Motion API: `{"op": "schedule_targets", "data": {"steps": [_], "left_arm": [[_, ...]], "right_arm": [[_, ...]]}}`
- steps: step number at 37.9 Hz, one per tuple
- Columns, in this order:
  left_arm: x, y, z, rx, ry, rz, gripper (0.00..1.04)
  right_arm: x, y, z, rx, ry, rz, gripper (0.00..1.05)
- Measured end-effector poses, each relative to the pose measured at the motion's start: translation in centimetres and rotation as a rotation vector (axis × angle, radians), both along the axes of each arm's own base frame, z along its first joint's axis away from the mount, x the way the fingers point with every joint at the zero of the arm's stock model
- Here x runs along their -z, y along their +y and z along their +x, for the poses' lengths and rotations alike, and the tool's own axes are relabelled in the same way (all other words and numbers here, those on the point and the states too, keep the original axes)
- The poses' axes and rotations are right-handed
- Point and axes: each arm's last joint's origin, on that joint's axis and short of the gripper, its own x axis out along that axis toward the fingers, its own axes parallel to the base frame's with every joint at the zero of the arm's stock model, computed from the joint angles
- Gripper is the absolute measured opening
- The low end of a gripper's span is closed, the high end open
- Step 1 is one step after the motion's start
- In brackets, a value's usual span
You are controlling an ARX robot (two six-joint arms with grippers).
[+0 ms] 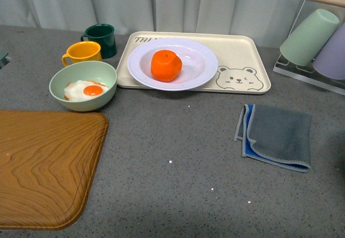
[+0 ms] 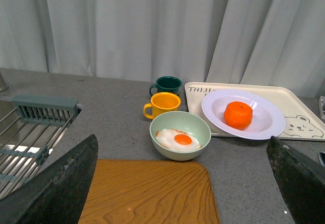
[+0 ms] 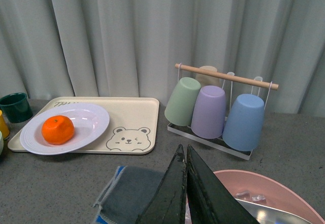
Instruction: Place orange and plate with both arms
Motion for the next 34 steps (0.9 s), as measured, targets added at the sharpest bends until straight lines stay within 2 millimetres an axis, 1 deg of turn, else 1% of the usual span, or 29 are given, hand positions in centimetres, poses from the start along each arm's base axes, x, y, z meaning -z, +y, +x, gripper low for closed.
{"op": "schedule_targets", "data": {"steps": [3,4,11,12,16,17,21,23,25,27,32,33,34], "left_arm": [[0.0,0.0,0.0,0.0,0.0,0.0,0.98],[0.0,0.0,0.0,0.0,0.0,0.0,0.98],[0.0,0.0,0.0,0.0,0.0,0.0,0.98],[0.0,0.0,0.0,0.0,0.0,0.0,0.98],[0.0,0.0,0.0,0.0,0.0,0.0,0.98],[0.0,0.0,0.0,0.0,0.0,0.0,0.98],[0.0,0.0,0.0,0.0,0.0,0.0,0.98],[0.0,0.0,0.0,0.0,0.0,0.0,0.98],[0.0,0.0,0.0,0.0,0.0,0.0,0.98],[0.0,0.0,0.0,0.0,0.0,0.0,0.98],[0.0,0.0,0.0,0.0,0.0,0.0,0.98],[0.0,0.0,0.0,0.0,0.0,0.0,0.98],[0.0,0.0,0.0,0.0,0.0,0.0,0.98]], "right_arm": [[0.47,0.01,-0.74,-0.003,0.036,0.0,0.01],[0.33,0.01,-0.93,-0.002,0.016,0.0,0.01],[0.26,0.01,-1.02,-0.003,0.006,0.0,0.01],[0.26,0.01,-1.02,-0.003,0.006,-0.001,0.03],[0.26,0.01,-1.02,-0.003,0.005,-0.001,0.17],[0.25,0.01,-1.02,-0.003,0.005,-0.001,0.22],[0.25,0.01,-1.02,-0.003,0.005,-0.001,0.36],[0.25,0.01,-1.02,-0.003,0.005,-0.001,0.45],[0.25,0.01,-1.02,-0.003,0.005,-0.001,0.58],[0.25,0.01,-1.02,-0.003,0.005,-0.001,0.67],[0.25,0.01,-1.02,-0.003,0.005,-0.001,0.95],[0.25,0.01,-1.02,-0.003,0.005,0.0,0.97],[0.25,0.01,-1.02,-0.003,0.005,0.0,0.96]]}}
